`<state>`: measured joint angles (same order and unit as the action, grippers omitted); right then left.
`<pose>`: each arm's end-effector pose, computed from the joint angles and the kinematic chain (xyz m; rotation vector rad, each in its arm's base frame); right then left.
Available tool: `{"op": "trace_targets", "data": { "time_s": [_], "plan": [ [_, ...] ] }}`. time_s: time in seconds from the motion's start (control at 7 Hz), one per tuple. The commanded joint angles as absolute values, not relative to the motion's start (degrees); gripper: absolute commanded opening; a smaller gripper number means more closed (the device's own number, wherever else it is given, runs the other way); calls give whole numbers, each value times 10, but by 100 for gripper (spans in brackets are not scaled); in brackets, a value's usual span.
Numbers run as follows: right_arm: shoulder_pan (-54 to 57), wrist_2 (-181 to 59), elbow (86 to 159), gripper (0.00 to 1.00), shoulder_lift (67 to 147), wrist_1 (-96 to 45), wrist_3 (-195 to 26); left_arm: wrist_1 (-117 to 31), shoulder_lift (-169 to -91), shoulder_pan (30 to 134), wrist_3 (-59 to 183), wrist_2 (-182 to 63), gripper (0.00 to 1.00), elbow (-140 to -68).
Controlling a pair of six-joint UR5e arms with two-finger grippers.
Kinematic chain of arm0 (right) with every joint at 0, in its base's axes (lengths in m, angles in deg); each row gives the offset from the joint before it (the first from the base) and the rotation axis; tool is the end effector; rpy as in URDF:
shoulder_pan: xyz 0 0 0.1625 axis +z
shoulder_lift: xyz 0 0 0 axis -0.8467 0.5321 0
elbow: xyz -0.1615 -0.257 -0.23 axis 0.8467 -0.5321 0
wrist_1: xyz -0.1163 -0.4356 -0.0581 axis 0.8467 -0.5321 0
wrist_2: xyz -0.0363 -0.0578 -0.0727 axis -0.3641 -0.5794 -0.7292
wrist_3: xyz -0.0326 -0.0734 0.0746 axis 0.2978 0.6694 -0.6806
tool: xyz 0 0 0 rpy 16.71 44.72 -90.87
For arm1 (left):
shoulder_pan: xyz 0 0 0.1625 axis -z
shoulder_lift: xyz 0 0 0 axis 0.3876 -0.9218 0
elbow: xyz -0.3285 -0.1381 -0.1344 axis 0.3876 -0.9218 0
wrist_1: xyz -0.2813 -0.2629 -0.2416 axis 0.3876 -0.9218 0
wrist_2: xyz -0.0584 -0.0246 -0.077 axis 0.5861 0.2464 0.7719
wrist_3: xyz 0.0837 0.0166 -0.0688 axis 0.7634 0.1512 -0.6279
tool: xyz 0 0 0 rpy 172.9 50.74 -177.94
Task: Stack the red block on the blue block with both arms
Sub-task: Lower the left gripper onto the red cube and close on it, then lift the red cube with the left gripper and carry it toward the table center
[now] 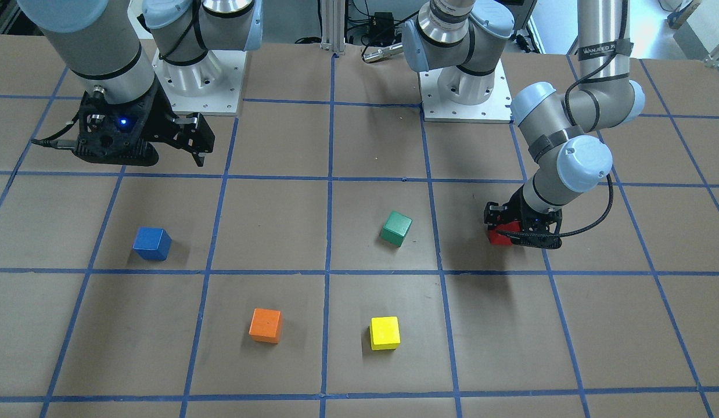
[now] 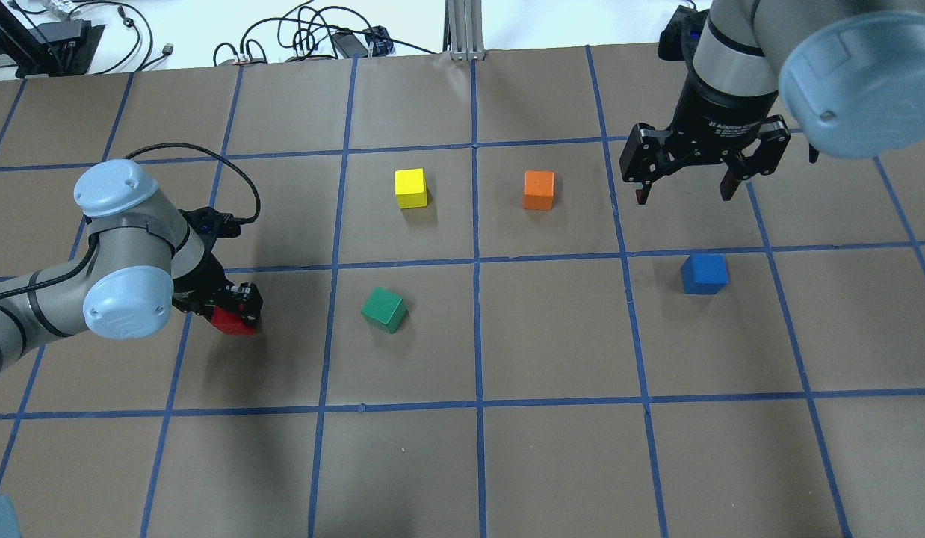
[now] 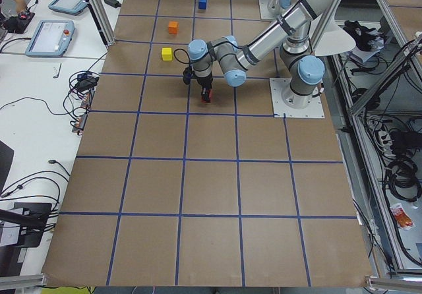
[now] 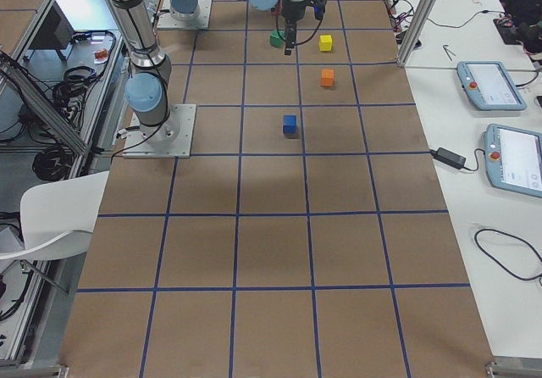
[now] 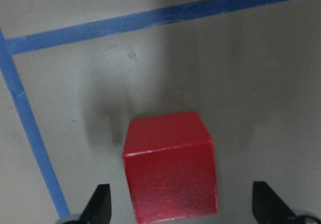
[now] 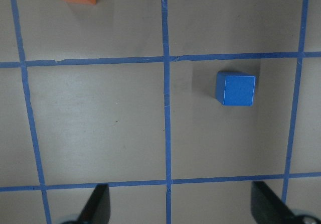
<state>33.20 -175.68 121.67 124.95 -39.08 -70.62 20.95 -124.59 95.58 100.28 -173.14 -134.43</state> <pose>0.1400 -0.5364 0.3927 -0.0345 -3.1079 -0.1198 0.0193 -0.4987 0.1019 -0.1719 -3.1189 -0.2134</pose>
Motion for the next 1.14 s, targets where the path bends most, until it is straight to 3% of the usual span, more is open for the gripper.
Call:
{"op": "trace_targets", "data": {
  "time_s": [0.0, 0.43, 1.0],
  "plan": [
    [333, -1756, 1217, 100, 1250, -391, -705, 233, -1245, 958, 1001, -1745, 0, -1339],
    [332, -1755, 1212, 100, 1250, -386, -709, 144, -1189, 1000, 970, -1732, 0, -1289],
    [332, -1747, 1218, 100, 1245, -391, -710, 91, -1242, 1159, 758, -1679, 0, -1165]
  ]
}}
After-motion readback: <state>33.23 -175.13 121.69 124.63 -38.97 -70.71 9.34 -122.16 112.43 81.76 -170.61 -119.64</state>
